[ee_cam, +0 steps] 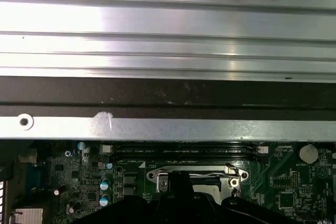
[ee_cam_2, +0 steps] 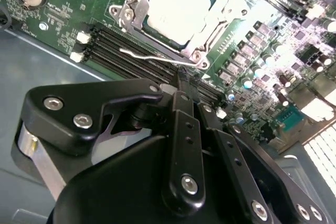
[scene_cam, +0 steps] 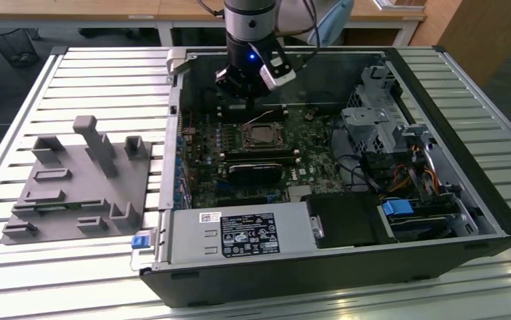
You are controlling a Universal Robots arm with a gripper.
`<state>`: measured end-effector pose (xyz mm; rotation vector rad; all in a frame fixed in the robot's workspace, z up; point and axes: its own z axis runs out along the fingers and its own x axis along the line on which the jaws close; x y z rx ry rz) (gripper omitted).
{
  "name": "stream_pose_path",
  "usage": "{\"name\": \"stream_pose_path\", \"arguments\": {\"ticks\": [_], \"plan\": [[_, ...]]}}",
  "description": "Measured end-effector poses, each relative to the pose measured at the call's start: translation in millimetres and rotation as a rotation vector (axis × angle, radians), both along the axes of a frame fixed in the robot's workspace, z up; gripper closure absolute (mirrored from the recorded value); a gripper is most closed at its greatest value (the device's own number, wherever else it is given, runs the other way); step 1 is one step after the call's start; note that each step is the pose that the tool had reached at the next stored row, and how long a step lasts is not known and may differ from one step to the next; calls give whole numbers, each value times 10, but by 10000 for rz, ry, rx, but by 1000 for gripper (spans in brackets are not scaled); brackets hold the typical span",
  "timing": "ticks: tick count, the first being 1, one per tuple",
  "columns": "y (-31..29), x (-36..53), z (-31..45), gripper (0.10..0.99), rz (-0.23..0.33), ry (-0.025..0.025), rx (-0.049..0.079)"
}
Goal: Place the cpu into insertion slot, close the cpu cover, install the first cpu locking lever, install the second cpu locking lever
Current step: 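Install the first cpu locking lever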
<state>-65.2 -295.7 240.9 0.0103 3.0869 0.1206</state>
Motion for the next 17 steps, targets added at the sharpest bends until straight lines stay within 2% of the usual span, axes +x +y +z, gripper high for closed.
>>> {"name": "stream_pose_path", "arguments": {"ticks": [13, 17], "plan": [[0, 22, -23, 980, 2, 0, -1], [0, 42, -50, 980, 127, 0, -2]]}}
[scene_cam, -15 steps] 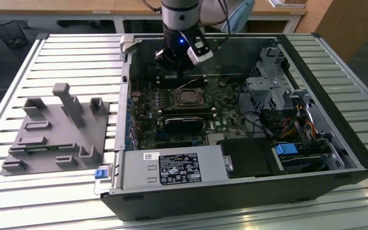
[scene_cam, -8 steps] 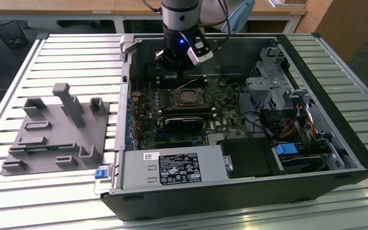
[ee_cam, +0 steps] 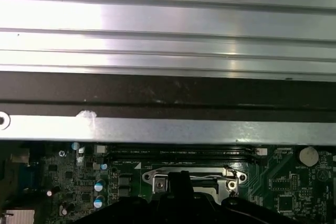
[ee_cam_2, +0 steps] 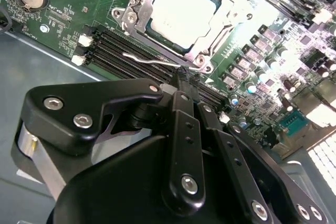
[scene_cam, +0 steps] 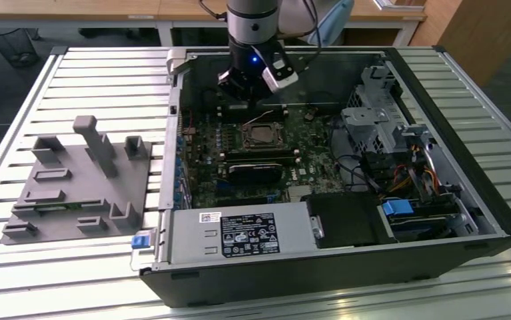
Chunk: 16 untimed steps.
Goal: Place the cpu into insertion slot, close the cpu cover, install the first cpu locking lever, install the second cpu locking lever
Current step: 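Install the first cpu locking lever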
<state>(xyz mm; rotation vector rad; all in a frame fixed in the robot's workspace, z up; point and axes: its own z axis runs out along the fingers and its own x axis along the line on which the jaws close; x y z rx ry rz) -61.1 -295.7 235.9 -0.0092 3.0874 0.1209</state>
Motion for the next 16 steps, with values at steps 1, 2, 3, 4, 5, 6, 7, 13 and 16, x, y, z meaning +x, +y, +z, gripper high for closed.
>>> {"name": "stream_pose_path", "arguments": {"ticks": [1, 2, 3, 4, 5, 6, 7, 13, 16], "plan": [[0, 9, -8, 980, 35, 0, 1], [1, 28, -15, 980, 45, 2, 0], [3, 49, -23, 980, 44, 4, 1], [6, 66, -29, 980, 44, 6, 0], [10, 80, -35, 980, 44, 7, 1], [14, 92, -41, 980, 44, 7, 1], [20, 100, -47, 980, 45, 8, 0], [59, 140, -86, 980, 42, 7, 1], [68, 158, -104, 980, 40, 8, 1]]}}
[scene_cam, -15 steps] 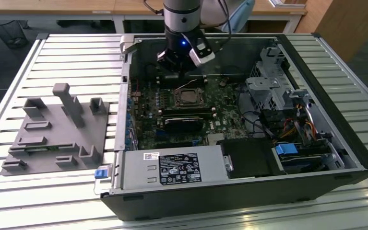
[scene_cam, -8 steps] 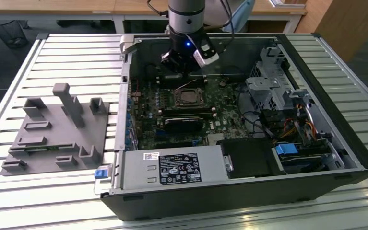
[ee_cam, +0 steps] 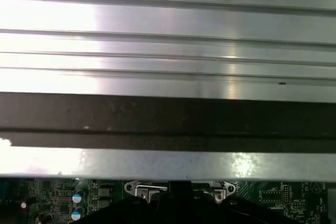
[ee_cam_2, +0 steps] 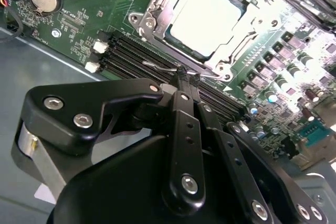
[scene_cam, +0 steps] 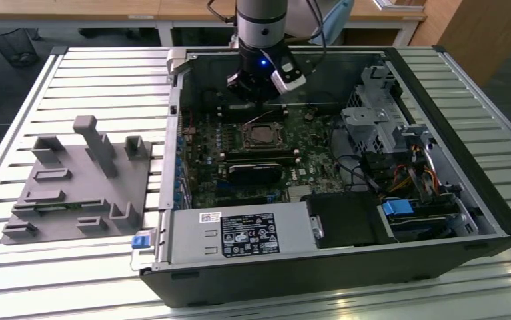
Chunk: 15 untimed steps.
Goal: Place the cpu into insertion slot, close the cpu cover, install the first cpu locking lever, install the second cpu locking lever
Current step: 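Install the first cpu locking lever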
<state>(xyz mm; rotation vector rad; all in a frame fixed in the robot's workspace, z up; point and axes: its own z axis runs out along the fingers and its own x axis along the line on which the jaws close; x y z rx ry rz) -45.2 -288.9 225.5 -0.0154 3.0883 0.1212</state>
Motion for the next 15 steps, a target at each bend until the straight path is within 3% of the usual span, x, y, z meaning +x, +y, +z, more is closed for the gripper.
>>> {"name": "stream_pose_path", "arguments": {"ticks": [15], "plan": [[28, 92, -49, 980, -12, 1, -1]]}}
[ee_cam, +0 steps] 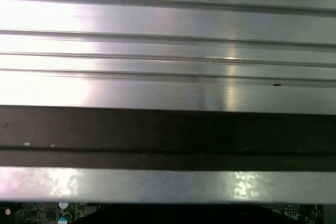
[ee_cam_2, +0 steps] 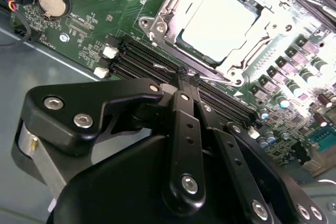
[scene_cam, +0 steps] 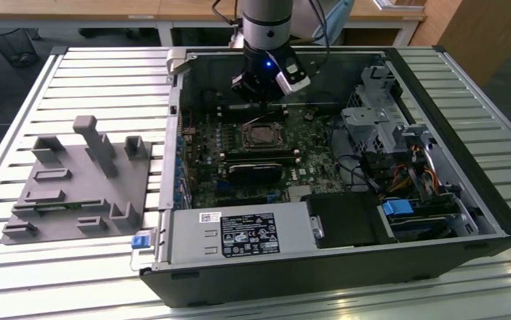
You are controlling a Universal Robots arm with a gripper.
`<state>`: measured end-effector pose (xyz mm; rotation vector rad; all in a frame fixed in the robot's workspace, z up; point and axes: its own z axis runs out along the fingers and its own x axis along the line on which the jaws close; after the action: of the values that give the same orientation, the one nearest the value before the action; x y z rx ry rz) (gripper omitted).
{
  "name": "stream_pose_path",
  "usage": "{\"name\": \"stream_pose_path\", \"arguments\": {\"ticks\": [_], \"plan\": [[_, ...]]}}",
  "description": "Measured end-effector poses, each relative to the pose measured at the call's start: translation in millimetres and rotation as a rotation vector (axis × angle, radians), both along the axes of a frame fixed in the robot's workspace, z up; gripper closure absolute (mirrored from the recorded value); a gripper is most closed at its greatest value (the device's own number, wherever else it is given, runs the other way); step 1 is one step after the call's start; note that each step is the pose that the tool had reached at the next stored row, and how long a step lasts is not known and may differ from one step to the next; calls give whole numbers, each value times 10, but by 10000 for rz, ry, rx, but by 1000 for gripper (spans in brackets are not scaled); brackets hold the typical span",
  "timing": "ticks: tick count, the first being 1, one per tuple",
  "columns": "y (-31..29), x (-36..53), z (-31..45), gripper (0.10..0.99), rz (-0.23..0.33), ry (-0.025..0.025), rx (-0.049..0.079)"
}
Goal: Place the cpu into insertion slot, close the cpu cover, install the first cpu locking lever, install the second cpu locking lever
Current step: 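Install the first cpu locking lever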
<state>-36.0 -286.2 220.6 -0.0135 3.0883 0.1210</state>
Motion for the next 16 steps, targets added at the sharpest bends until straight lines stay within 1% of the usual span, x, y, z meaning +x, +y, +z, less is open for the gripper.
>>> {"name": "stream_pose_path", "arguments": {"ticks": [7, 16], "plan": [[3, 52, -38, 980, -9, 0, 0], [9, 102, -120, 980, -17, 2, 0]]}}
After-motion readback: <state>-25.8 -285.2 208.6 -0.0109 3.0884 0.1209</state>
